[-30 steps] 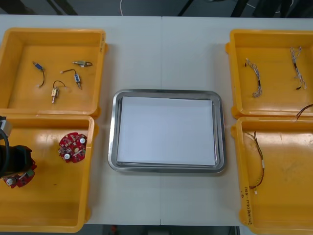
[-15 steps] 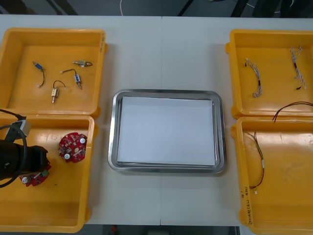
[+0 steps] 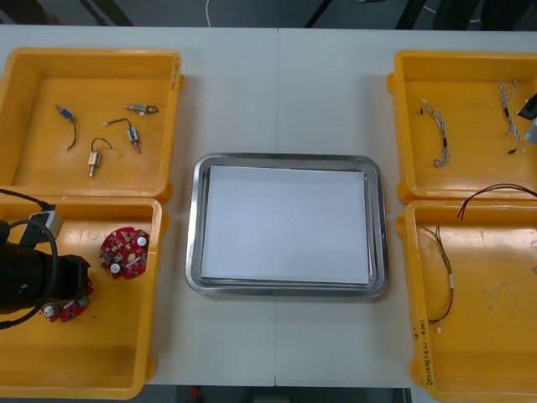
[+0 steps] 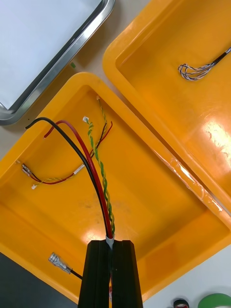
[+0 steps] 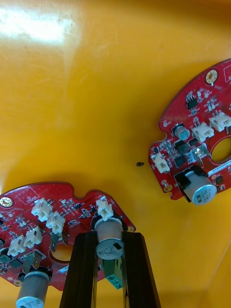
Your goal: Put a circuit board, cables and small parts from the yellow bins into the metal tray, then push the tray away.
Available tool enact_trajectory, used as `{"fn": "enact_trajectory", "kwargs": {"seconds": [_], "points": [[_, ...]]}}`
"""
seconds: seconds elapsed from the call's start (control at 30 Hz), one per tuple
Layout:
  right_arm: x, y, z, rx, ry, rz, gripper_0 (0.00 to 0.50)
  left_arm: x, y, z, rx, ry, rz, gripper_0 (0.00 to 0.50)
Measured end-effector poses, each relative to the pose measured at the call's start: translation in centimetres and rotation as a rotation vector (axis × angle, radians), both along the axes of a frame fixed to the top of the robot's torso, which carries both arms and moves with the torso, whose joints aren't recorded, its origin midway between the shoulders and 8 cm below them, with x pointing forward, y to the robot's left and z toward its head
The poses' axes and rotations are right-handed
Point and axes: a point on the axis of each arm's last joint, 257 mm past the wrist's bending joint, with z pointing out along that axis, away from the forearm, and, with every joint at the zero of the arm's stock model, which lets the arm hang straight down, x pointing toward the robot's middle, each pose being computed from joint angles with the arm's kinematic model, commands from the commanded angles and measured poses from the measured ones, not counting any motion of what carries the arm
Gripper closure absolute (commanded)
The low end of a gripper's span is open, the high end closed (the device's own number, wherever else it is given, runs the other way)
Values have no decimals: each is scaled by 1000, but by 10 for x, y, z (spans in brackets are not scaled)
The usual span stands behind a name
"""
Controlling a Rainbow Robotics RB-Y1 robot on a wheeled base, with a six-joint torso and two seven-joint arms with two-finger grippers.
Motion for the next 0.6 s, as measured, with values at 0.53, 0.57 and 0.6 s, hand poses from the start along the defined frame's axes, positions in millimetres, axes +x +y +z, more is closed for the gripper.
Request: {"fn": "enact_trajectory", "kwargs": {"seconds": [0.53, 0.57, 0.6], "points": [[5, -5, -4, -66, -28, -10, 500, 4, 5, 1, 14, -12, 5, 30], [5, -5, -5, -67, -26, -7, 500, 4, 5, 1, 15, -12, 5, 14], [4, -5, -6, -68, -24, -5, 500, 4, 6, 1, 16, -12, 5, 0]]}}
